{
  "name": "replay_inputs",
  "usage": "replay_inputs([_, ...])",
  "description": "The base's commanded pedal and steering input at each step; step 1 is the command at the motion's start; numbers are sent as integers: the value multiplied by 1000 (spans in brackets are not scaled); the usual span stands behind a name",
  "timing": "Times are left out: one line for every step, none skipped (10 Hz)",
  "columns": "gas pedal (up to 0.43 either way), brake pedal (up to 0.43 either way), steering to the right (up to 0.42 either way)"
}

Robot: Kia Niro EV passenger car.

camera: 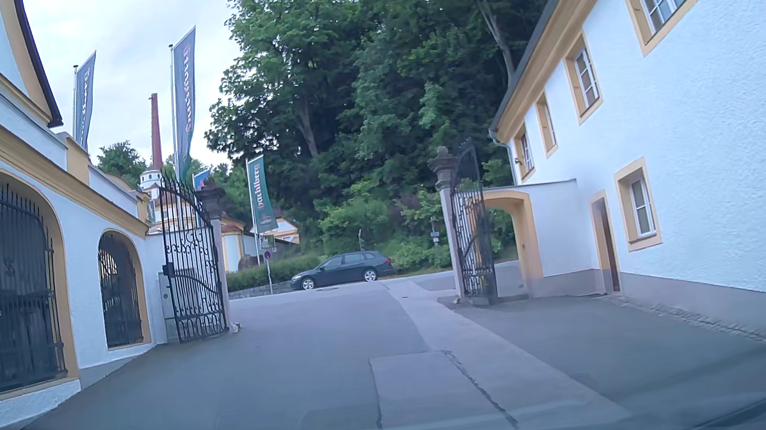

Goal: Follow the waypoints while adhering to traffic rules and regulations

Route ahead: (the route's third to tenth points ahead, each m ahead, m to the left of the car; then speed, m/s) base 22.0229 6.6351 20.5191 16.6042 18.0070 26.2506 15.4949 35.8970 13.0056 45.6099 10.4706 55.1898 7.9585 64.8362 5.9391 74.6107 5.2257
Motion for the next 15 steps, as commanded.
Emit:
replay_inputs([197,0,-92])
replay_inputs([197,0,-79])
replay_inputs([197,0,-61])
replay_inputs([197,0,-46])
replay_inputs([197,0,-40])
replay_inputs([197,0,-35])
replay_inputs([197,0,-30])
replay_inputs([197,0,-23])
replay_inputs([197,0,-15])
replay_inputs([197,0,-10])
replay_inputs([197,0,-4])
replay_inputs([197,0,-2])
replay_inputs([197,0,2])
replay_inputs([197,0,8])
replay_inputs([189,0,15])
